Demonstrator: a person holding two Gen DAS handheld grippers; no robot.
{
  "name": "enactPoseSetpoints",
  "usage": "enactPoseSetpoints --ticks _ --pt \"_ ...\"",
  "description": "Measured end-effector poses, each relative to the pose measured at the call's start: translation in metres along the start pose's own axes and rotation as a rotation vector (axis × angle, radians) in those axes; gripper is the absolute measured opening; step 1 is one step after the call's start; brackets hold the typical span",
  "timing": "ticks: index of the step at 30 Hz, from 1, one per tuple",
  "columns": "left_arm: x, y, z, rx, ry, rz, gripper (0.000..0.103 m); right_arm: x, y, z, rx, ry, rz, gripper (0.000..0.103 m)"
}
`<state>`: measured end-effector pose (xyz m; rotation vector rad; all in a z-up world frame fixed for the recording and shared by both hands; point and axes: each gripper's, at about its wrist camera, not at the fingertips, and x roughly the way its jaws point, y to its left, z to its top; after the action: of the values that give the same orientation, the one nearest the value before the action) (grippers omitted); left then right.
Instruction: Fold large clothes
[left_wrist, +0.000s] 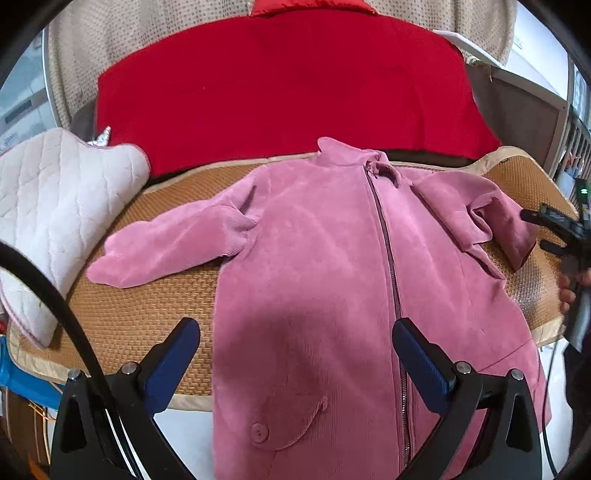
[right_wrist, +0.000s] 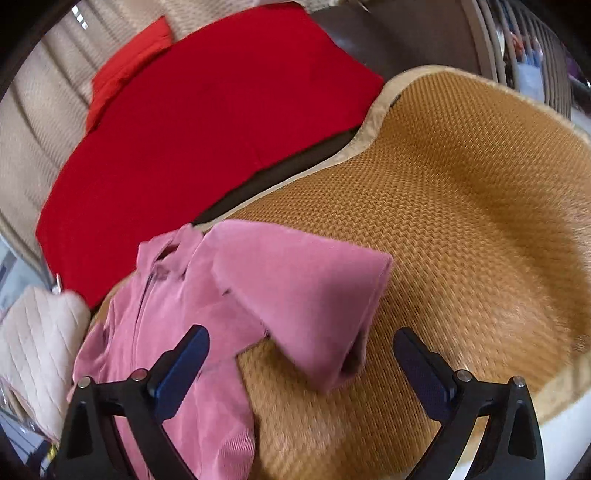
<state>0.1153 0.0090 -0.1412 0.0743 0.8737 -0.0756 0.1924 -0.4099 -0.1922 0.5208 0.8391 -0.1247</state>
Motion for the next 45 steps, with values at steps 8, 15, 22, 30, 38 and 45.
enactPoseSetpoints --ticks 8,15,22,30,38,45 --pt "0.012 0.012 0.004 -0.038 0.020 -0.021 0.103 0.060 -0.002 0.008 0.086 0.109 0.006 0.030" --pt "0.013 0.031 0.008 -0.095 0.007 -0.036 0.103 0.025 0.054 0.009 -0.025 0.040 0.228 0.015" --pt "0.005 0.054 0.009 -0.155 -0.020 -0.030 0.103 0.025 0.150 -0.011 -0.101 0.177 0.486 0.015" --pt "0.002 0.068 0.008 -0.167 -0.044 -0.014 0.103 0.087 0.238 -0.074 -0.115 0.442 0.662 0.019" --pt "0.020 0.053 0.012 -0.124 -0.049 -0.122 0.103 0.070 0.217 -0.076 -0.008 0.383 0.802 0.090" --pt "0.072 0.043 0.024 -0.132 0.050 -0.236 0.103 0.068 0.171 -0.081 0.109 0.246 0.705 0.072"
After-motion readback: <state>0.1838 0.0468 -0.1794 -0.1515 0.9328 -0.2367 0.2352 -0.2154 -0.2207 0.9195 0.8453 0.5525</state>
